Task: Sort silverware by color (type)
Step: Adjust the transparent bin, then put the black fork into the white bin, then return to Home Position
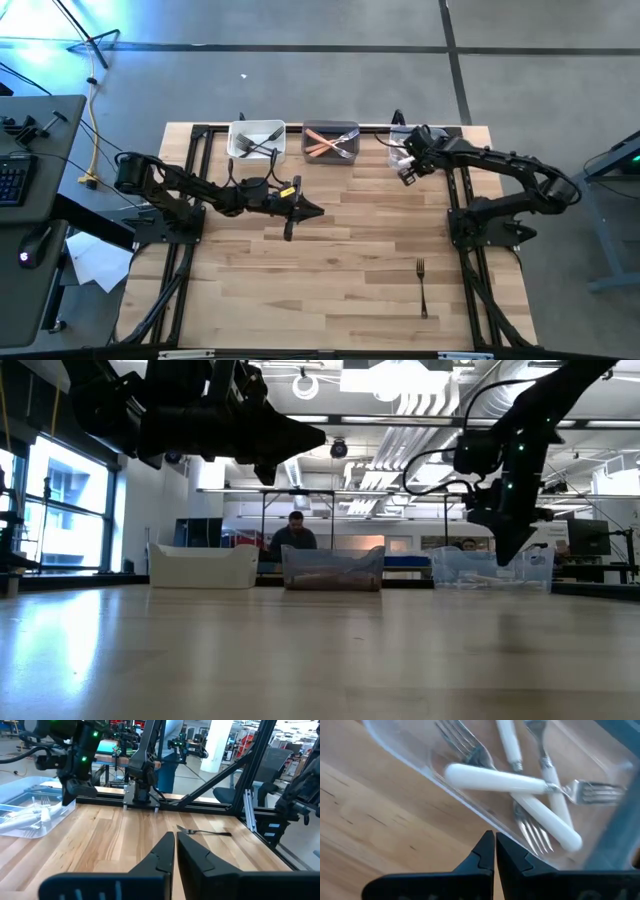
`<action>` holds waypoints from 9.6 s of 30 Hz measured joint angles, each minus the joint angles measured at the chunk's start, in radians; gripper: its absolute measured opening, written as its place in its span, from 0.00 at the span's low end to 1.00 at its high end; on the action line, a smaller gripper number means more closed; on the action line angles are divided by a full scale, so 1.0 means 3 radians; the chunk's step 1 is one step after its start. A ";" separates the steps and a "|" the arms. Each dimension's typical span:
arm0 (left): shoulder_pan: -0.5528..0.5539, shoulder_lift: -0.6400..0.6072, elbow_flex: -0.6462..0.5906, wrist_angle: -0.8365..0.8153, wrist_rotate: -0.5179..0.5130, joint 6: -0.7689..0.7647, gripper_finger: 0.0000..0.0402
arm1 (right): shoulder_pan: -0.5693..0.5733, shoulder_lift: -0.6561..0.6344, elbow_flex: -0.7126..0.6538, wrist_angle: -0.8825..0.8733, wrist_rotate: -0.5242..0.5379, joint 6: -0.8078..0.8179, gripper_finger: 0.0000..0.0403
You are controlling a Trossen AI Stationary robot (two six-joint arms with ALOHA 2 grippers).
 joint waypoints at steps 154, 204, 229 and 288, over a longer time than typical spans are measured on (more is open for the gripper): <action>-0.0476 0.0000 -0.0724 0.0811 -0.1040 0.0405 0.45 | 0.3097 0.1169 0.0830 0.3937 0.1124 0.0022 0.00; 0.0518 -0.1809 0.0079 -0.3915 -0.2046 -0.0107 0.00 | 0.2909 0.0326 0.0834 0.2788 0.1568 -0.0679 0.24; 0.2323 -0.0933 0.0755 -0.4732 -0.1095 0.0638 0.00 | 0.1544 0.0568 -0.1528 0.5747 0.0959 -0.0188 0.02; 0.1809 -0.1757 0.0570 -0.4519 -0.0698 0.0533 0.17 | 0.1188 -0.0424 -0.2230 0.6041 -0.0835 -0.1120 0.00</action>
